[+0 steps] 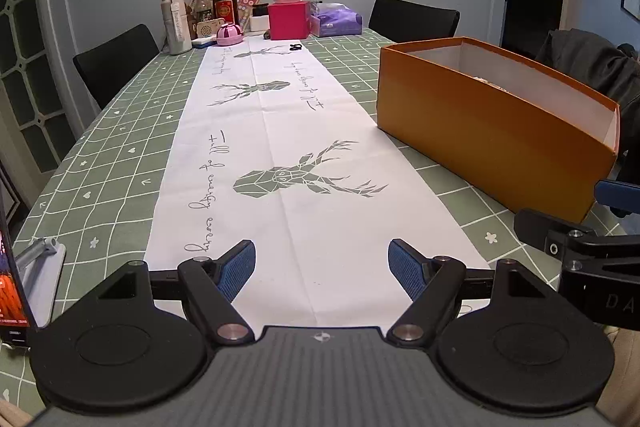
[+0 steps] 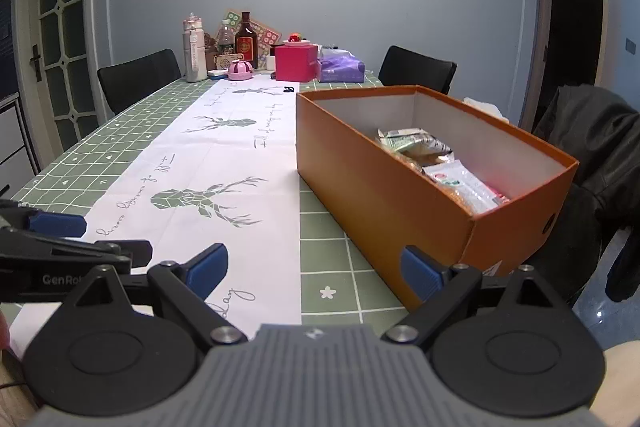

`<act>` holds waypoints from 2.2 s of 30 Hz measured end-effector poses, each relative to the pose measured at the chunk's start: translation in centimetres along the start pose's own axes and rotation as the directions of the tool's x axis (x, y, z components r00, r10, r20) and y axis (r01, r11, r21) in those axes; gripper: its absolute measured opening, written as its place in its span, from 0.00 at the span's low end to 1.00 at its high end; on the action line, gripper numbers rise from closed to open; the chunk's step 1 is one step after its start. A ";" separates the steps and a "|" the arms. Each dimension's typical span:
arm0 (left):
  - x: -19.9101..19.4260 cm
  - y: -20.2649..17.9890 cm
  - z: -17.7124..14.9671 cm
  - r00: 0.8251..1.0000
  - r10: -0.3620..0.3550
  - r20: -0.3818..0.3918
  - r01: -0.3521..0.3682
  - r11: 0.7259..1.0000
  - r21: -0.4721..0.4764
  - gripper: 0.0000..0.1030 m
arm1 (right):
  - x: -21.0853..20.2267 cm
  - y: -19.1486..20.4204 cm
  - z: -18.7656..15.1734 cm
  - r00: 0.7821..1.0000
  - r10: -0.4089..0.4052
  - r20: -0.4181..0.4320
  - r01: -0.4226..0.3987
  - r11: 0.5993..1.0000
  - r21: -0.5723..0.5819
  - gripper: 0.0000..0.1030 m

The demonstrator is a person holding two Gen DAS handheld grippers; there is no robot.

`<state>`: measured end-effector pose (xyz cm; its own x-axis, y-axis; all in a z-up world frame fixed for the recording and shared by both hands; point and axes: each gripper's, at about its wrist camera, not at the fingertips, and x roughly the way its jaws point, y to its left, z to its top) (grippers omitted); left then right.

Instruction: Organize snacks

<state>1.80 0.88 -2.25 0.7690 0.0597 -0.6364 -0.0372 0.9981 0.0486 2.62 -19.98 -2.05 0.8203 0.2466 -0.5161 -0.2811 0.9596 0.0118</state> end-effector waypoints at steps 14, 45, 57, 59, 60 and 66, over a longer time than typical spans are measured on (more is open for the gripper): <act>-0.4 -0.3 0.1 1.000 -0.006 0.012 0.006 1.000 0.004 0.86 | -0.9 0.5 0.1 0.998 -0.009 0.056 0.010 1.000 -0.009 0.88; -0.2 -0.6 0.2 1.000 -0.014 0.005 0.014 1.000 0.018 0.86 | -0.3 0.7 0.0 0.999 0.003 0.035 -0.003 1.000 -0.020 0.90; -0.1 -0.3 0.1 1.000 -0.002 -0.004 0.002 1.000 0.010 0.86 | -0.2 0.7 -0.2 1.000 0.008 0.026 -0.007 1.000 -0.029 0.91; -0.1 -0.1 0.1 1.000 0.001 -0.005 -0.001 1.000 0.009 0.86 | -0.1 0.7 -0.2 1.000 0.008 0.025 -0.008 1.000 -0.029 0.91; -0.1 -0.1 0.1 1.000 0.003 -0.005 -0.003 1.000 0.010 0.86 | -0.1 0.7 -0.2 1.000 0.009 0.025 -0.008 1.000 -0.029 0.91; -0.1 -0.1 0.0 1.000 0.001 -0.002 -0.001 1.000 0.019 0.86 | -0.1 0.8 -0.2 1.000 0.010 0.022 -0.010 0.999 -0.033 0.91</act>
<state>1.71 0.77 -2.18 0.7679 0.0610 -0.6376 -0.0263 0.9976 0.0639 2.16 -19.29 -2.18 0.8279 0.2593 -0.4973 -0.3049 0.9523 -0.0112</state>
